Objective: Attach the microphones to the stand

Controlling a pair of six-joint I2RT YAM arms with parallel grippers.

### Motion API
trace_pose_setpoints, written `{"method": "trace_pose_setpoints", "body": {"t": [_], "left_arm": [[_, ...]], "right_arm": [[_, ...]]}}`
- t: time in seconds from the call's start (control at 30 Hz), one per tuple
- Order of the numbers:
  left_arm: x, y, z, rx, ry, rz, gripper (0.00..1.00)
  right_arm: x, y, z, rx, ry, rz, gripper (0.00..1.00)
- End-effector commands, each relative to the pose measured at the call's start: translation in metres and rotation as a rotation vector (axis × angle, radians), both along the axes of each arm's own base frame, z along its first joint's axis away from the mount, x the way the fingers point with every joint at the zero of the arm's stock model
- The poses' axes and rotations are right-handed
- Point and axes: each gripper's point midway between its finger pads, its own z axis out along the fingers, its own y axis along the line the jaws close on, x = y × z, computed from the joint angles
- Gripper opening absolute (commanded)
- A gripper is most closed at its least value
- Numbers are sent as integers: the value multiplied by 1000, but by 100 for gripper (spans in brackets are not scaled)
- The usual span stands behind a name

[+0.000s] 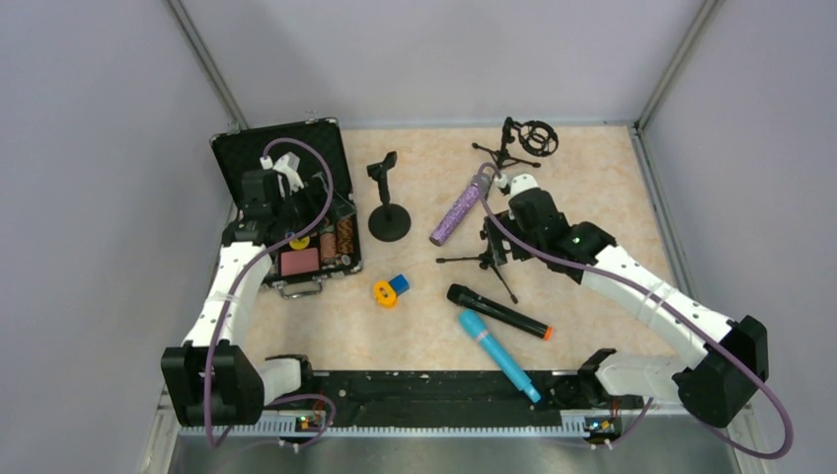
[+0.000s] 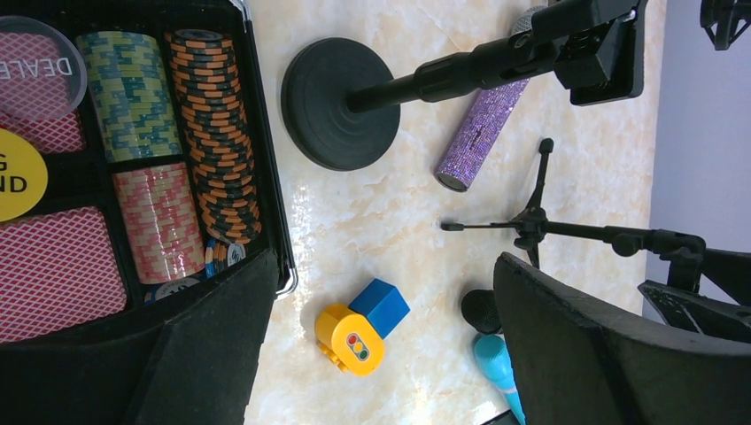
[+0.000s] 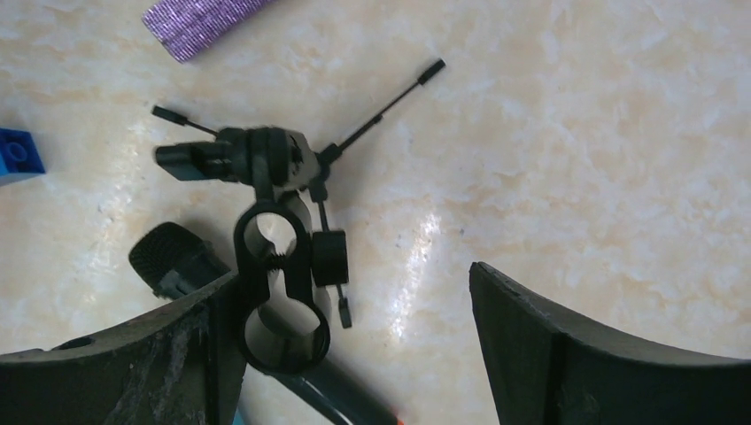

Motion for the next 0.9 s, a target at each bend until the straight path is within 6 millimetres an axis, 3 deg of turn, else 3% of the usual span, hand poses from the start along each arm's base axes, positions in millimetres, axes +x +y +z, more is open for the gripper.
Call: {"method": "trace_pose_setpoints", "body": {"t": [0.0,0.2,0.43,0.87], "left_arm": [[3,3,25,17,-92,-4,95],[3,2,24,12,-91,-6,95],[2,0,27,-1,-102,-16,96],[1,-2,32,-9,-131,-28,96]], "right_arm": [[-6,-20,8,-22,-41,-92,84],[-4,-37,19,-16,-101,-191,83],[6,-47,13,21,-101,-262,80],[16,-37,7,128,-53,-218,80]]}}
